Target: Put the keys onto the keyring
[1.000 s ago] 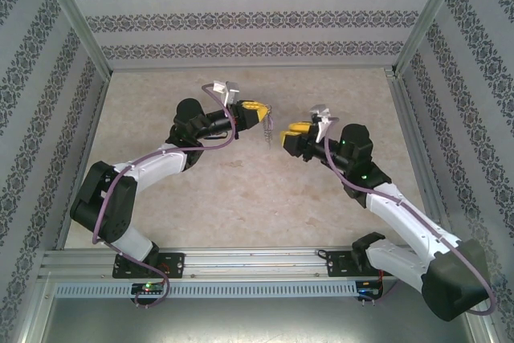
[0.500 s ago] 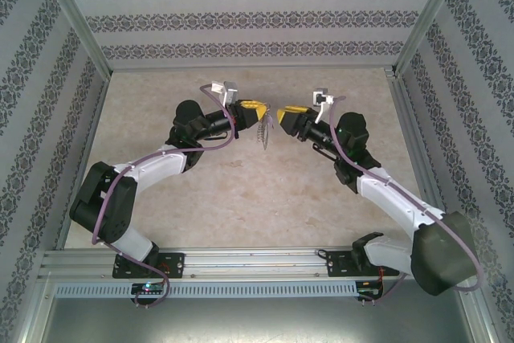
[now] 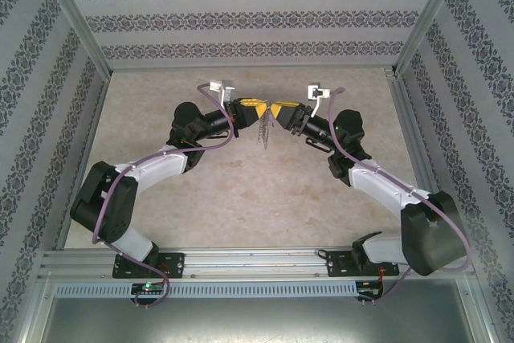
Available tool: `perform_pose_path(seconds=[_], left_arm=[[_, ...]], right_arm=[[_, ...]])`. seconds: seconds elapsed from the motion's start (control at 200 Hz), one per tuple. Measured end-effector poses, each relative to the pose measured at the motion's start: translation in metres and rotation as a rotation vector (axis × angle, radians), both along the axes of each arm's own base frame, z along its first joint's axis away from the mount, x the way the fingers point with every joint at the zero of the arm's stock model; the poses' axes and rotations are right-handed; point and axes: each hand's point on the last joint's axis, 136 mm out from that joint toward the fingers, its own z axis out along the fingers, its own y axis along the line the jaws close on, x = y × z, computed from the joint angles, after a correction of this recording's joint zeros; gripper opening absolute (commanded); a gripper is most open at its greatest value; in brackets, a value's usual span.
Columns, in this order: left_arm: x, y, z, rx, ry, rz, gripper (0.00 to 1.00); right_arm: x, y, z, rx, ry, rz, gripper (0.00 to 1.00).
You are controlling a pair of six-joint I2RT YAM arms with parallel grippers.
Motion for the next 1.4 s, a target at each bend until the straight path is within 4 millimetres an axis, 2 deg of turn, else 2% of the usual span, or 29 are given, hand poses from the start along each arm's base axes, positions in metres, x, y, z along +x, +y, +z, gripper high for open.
perform_pose_path(seconds=[0.225, 0.595, 0.879, 0.929, 0.969, 1.399], left_arm=[[0.0004, -0.0027, -0.0044, 0.004, 0.012, -0.006, 0.00], [-0.0005, -0.0043, -0.0045, 0.003, 0.013, -0.007, 0.00], [-0.0003, -0.0043, -0.0046, 0.003, 0.013, -0.007, 0.00], [-0.0004, -0.0043, -0.0046, 0.003, 0.013, -0.007, 0.00], [-0.0005, -0.0044, -0.0045, 0.003, 0.013, -0.008, 0.00], [-0.0011, -0.0060, -0.0057, 0.006, 0.015, -0.015, 0.00]], right_arm=[[-0.0019, 0.0025, 0.0044, 0.017, -0.014, 0.026, 0.26], [-0.0002, 0.0033, -0.0002, 0.017, 0.002, 0.041, 0.00], [-0.0003, 0.0025, -0.0003, 0.015, 0.000, 0.045, 0.00], [-0.0004, 0.0026, -0.0004, 0.015, 0.001, 0.045, 0.20], [-0.0009, 0.0029, -0.0003, 0.016, 0.002, 0.049, 0.24], [0.0018, 0.0060, 0.0065, 0.032, -0.014, 0.067, 0.24]])
